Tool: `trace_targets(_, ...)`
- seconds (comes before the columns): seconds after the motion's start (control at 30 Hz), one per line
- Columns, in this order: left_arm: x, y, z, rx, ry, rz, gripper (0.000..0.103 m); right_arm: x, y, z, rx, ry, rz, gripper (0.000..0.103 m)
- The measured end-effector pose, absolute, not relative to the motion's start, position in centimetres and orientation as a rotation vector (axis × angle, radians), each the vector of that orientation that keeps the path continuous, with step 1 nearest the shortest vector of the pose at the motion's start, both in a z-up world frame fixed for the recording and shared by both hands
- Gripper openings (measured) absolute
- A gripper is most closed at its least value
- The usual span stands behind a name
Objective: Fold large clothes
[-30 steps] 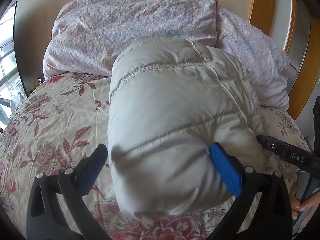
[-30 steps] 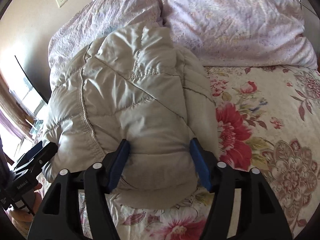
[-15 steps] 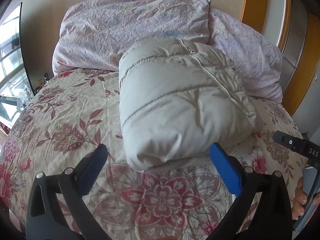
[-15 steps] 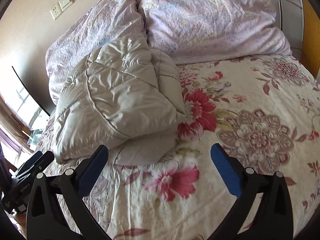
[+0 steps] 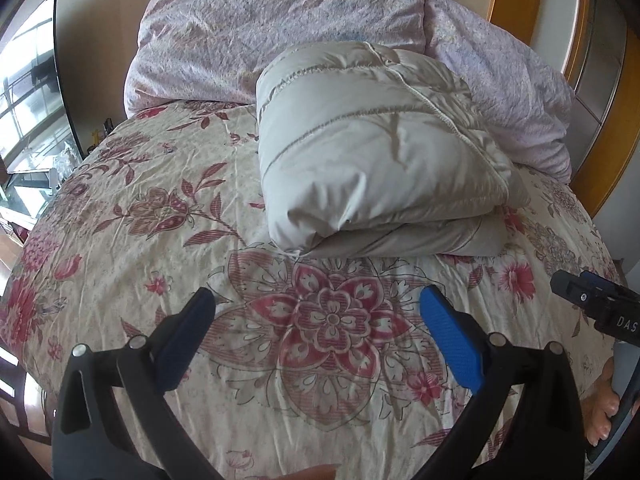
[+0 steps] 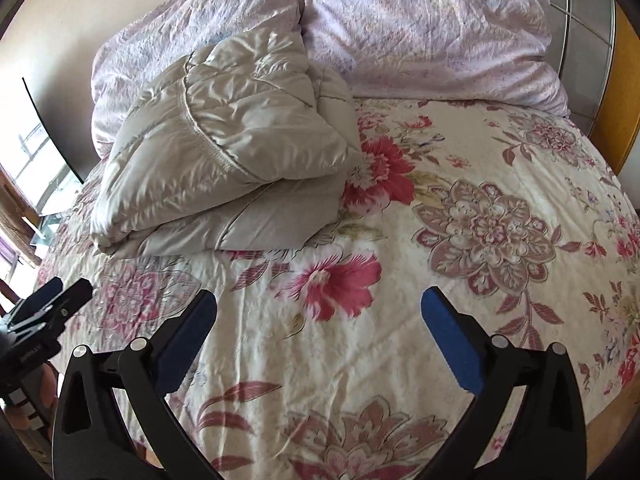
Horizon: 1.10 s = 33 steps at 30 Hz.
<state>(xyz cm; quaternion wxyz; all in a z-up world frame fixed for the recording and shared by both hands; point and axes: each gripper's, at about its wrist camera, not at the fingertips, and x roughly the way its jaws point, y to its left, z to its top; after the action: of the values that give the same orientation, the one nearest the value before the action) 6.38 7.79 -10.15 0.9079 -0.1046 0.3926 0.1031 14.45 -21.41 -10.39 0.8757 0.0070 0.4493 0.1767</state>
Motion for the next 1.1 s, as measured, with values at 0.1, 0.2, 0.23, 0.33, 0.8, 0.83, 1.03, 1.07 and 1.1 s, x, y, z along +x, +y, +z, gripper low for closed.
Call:
trace_targets(0.1, 6.1, 7.8, -9.6, -0.227, 0.817, 0.201, 0.101, 14.2, -21.6, -9.5, 0.046, 0.962, 0.4, 0.102)
trace_targets(0.2, 6.0, 7.5, -8.9, -0.223, 0.823, 0.195, 0.101, 13.7, -21.4, -8.3, 0.061, 0.97, 0.43, 0.102)
trace_targets(0.23, 5.9, 7.3, -8.6, -0.214, 0.824, 0.198, 0.101, 13.5, -21.4, -7.8, 0.062, 0.97, 0.441, 0.102)
trace_targets(0.33, 5.8, 7.0, -8.0, -0.209, 0.83, 0.187, 0.101, 13.1, -20.9, -7.0, 0.039, 0.973, 0.44, 0.102)
trace_targets(0.8, 5.4, 6.6, -6.4, -0.208, 0.836, 0.162, 0.101, 12.6, -20.3, -5.2, 0.028, 0.969, 0.456, 0.102)
trace_targets(0.83, 5.3, 6.6, -6.3, -0.205, 0.836, 0.161, 0.101, 12.6, -20.2, -5.1, 0.031, 0.967, 0.456, 0.102)
trace_targets(1.03, 5.4, 6.4, -6.2, -0.2, 0.835, 0.159, 0.101, 12.7, -19.8, -5.0, 0.033, 0.967, 0.461, 0.102)
trace_targets(1.07, 5.4, 6.4, -6.1, -0.199, 0.834, 0.157, 0.101, 12.8, -19.8, -5.0, 0.033, 0.97, 0.461, 0.102)
trace_targets(1.1, 5.4, 6.4, -6.1, -0.198, 0.834, 0.156, 0.101, 12.9, -19.8, -5.1, 0.033, 0.97, 0.462, 0.102)
